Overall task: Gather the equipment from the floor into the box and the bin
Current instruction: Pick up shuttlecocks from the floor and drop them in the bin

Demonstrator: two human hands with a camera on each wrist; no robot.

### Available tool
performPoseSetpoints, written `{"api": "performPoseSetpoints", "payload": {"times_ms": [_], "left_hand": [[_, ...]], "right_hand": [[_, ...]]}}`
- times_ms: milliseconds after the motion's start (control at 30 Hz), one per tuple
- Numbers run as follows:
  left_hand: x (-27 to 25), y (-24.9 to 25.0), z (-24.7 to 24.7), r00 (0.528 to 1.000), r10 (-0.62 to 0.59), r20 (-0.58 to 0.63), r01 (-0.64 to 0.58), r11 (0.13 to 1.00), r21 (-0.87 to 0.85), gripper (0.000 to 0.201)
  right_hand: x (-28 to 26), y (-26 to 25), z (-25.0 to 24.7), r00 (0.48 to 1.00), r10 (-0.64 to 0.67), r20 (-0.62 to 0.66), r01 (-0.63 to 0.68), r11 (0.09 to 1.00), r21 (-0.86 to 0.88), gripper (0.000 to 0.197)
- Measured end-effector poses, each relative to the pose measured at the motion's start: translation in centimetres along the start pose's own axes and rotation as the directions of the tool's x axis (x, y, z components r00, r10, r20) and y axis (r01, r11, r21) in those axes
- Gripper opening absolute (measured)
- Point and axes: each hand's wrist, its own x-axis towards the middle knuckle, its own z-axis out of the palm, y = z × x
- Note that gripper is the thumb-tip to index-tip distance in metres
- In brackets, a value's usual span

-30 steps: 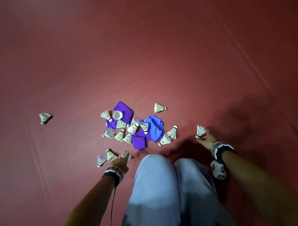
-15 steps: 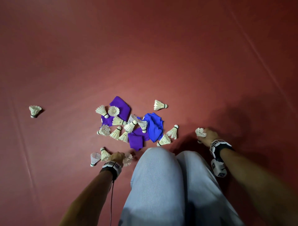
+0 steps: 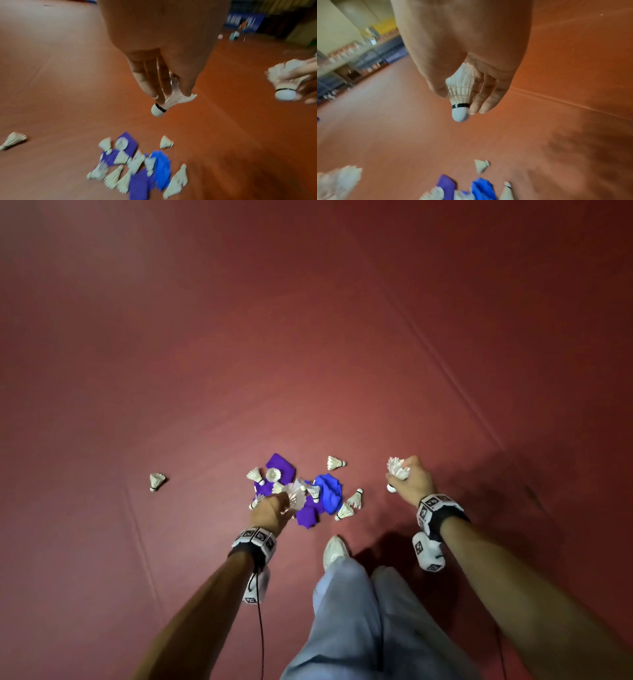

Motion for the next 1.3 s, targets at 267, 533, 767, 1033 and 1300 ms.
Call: {"api": "performPoseSetpoints", "payload": {"times_ms": [267, 533, 767, 1033, 1300], "left_hand": [[-10.5, 15.2, -20.0, 0.926, 0.227, -0.303, -0.325, 0.887, -0.329, 0.020], [-18.1, 22.4, -31.3, 0.788, 0.358, -0.501, -0.564, 0.744, -0.357, 0.029], [-21.7, 24.8, -36.4, 0.714, 0.392, -0.581, -0.673, 0.615, -0.412, 0.016], [-23.9, 26.1, -38.2, 0.724, 0.273, -0.634, -0.662, 0.536, -0.525, 0.028], [-27.5, 24.5, -38.8, 0.692, -0.103, -0.715, -0.542, 0.580, -0.608, 0.050]], "right_hand": [[-15.4, -17.2, -14.1, 0.977, -0.189, -0.097, 0.210, 0.928, 0.307, 0.067], [-25.2, -24.2, -21.5, 0.931, -0.298, -0.212, 0.363, 0.822, 0.439, 0.053], [-29.1, -29.1, -24.5, 0.860, -0.449, -0.241, 0.506, 0.695, 0.510, 0.047], [-31.2, -32.1, -25.4, 0.787, -0.591, -0.177, 0.574, 0.595, 0.563, 0.036], [-29.9, -35.0, -26.1, 0.648, -0.762, 0.017, 0.703, 0.606, 0.371, 0.044]]}}
